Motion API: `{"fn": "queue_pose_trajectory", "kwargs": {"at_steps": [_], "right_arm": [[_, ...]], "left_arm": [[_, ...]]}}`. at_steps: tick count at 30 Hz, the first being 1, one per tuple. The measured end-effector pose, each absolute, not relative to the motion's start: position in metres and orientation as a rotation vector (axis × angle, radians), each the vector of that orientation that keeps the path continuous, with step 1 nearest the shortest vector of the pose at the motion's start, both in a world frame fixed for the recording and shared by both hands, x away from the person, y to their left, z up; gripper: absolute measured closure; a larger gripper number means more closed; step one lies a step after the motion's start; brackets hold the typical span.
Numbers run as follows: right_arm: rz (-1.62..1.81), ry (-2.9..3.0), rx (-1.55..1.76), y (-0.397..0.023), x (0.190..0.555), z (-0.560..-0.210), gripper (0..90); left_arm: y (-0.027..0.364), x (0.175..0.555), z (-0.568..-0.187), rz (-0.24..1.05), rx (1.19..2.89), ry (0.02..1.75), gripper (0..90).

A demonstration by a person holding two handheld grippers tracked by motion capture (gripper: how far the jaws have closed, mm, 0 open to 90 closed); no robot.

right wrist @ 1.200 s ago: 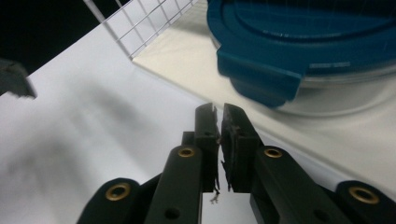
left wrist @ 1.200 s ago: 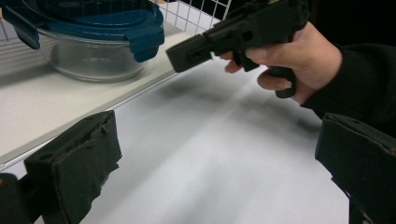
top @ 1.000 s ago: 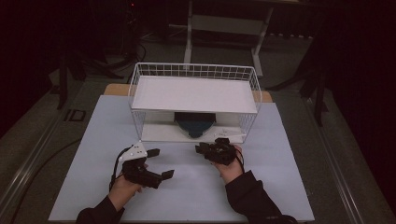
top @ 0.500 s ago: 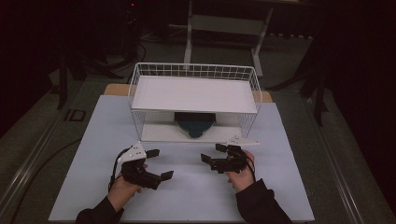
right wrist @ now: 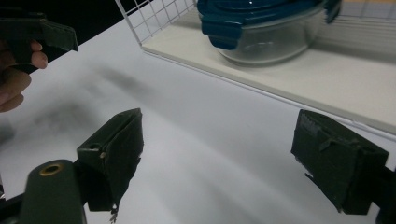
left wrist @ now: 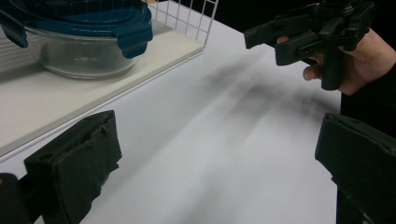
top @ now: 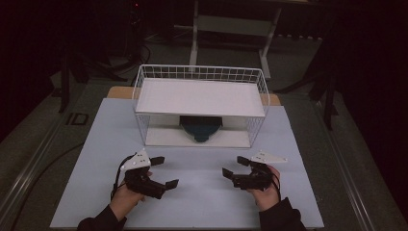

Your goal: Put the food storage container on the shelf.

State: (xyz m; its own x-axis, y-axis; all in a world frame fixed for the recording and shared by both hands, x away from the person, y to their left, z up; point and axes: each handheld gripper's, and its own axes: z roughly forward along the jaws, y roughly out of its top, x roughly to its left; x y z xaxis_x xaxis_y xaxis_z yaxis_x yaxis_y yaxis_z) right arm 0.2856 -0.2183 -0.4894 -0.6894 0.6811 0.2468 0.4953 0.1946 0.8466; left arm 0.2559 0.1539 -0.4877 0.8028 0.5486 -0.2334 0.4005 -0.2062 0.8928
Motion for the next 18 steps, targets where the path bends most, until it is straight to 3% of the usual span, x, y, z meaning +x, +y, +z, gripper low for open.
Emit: {"fn": "queue_pose_trajectory", "kwargs": {"at_steps": [18], "right_arm": [[1.45,2.268,1.2,-0.249,0.276,-0.505,16.6]], "left_arm": [[0.15,0.254,-0.489,0.163,1.841,0.705,0.0]]}}
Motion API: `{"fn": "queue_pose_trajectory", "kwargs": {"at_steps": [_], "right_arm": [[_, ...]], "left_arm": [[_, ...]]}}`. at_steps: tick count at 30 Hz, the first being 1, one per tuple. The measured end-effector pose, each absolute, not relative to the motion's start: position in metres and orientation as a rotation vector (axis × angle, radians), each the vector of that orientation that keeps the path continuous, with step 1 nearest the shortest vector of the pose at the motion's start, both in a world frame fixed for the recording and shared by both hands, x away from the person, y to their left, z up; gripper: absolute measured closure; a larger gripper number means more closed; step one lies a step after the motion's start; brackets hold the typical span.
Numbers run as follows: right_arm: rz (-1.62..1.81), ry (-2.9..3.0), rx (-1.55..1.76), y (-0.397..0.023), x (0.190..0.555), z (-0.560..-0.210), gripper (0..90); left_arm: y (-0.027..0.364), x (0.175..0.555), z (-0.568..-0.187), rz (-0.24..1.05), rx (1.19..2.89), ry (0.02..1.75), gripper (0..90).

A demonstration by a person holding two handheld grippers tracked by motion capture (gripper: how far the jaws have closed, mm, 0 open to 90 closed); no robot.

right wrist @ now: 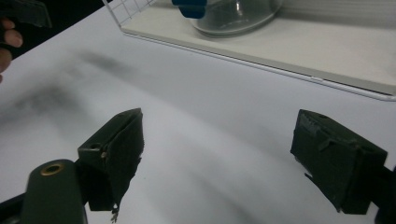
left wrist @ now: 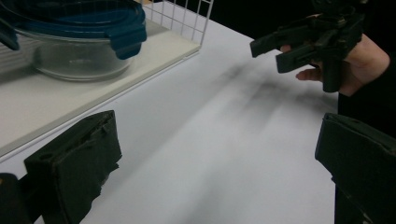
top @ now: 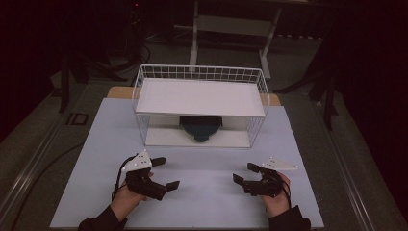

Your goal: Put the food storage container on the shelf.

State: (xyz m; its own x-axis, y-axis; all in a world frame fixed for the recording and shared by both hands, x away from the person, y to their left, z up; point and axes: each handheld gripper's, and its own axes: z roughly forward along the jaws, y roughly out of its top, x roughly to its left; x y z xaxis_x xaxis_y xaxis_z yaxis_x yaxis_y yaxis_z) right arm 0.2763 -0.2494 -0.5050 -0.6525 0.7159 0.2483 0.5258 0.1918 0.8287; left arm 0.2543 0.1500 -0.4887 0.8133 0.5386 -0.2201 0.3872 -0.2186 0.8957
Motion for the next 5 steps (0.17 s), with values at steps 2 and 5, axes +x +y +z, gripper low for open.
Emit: {"fn": "queue_pose_trajectory", "kwargs": {"at_steps": [2,5], "right_arm": [[1.446,2.268,1.206,-0.2495,0.2765,-0.5056,16.6],[1.435,2.278,1.209,-0.2488,0.277,-0.5079,16.7]], "left_arm": [[0.1497,0.2541,-0.489,0.163,1.843,0.702,0.0],[0.1493,0.2546,-0.4897,0.16,1.846,0.702,0.0]]}}
